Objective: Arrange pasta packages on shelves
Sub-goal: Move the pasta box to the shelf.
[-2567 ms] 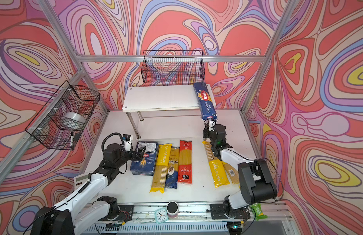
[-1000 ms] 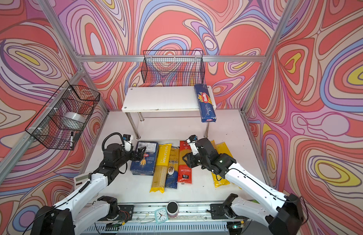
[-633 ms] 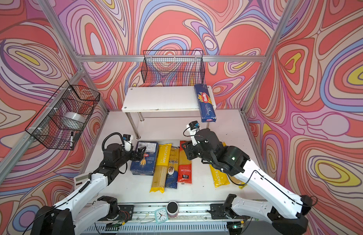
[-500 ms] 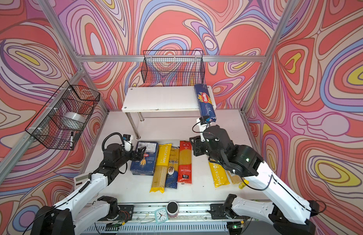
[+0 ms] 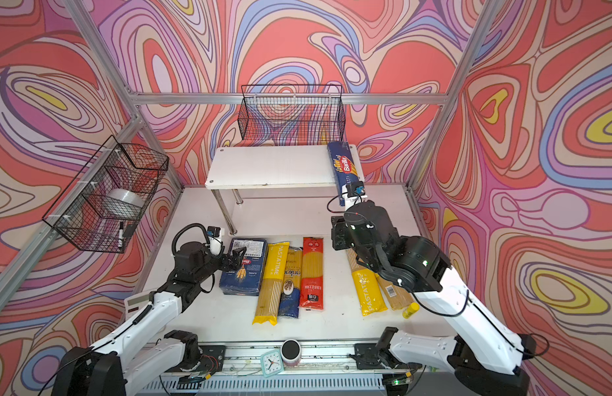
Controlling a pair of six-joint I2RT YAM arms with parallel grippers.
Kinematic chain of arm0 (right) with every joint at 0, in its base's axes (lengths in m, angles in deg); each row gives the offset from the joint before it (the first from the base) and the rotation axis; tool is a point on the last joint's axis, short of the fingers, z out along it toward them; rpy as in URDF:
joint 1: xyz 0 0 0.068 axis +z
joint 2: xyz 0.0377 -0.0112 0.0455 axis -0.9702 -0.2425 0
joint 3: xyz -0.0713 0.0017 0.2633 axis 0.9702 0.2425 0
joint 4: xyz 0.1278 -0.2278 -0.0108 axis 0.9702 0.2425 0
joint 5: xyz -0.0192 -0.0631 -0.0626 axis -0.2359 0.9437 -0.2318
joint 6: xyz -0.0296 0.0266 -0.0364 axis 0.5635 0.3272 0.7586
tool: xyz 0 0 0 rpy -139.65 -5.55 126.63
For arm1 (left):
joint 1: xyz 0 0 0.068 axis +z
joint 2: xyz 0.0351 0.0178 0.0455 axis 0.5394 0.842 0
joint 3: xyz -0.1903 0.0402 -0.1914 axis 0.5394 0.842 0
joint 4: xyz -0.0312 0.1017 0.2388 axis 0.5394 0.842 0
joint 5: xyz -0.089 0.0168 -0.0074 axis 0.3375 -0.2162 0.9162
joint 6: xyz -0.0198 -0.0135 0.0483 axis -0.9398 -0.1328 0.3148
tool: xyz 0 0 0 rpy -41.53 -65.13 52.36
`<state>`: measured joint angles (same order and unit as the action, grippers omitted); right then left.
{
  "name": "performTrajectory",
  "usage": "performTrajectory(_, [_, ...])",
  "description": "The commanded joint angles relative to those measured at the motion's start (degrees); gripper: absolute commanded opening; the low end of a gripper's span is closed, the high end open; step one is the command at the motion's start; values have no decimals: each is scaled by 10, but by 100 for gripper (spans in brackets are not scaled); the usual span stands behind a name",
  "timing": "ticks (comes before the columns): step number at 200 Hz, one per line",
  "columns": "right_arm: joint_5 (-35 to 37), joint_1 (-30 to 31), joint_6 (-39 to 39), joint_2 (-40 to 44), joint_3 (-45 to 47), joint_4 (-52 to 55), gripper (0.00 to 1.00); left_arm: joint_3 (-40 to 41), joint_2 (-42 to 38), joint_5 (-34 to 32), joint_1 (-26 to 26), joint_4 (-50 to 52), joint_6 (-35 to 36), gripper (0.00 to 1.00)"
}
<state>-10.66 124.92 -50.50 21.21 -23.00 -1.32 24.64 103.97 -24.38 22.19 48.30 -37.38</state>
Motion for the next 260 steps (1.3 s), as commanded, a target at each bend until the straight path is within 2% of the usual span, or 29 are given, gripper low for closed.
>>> performTrajectory(1, [10,-14,29,-9,-21,-29,40,-7,4,-3,0,-1,-3,100])
performTrajectory(30, [-88,-95,24,-39,-42,-14,41,-8,6,-3,0,0,-3,100])
performTrajectory(46, [-115,-119,19,-49,-49,-10,42,-8,6,-4,0,0,-3,100])
performTrajectory(95, [-137,-130,19,-67,-57,-11,47,-9,7,-3,1,1,-3,100])
performTrajectory(170, [-129,-148,24,-87,-84,13,50,-10,8,-4,0,2,-3,100])
performTrajectory(260, [-186,-192,49,-131,-93,-26,52,-8,5,-6,0,1,-4,100])
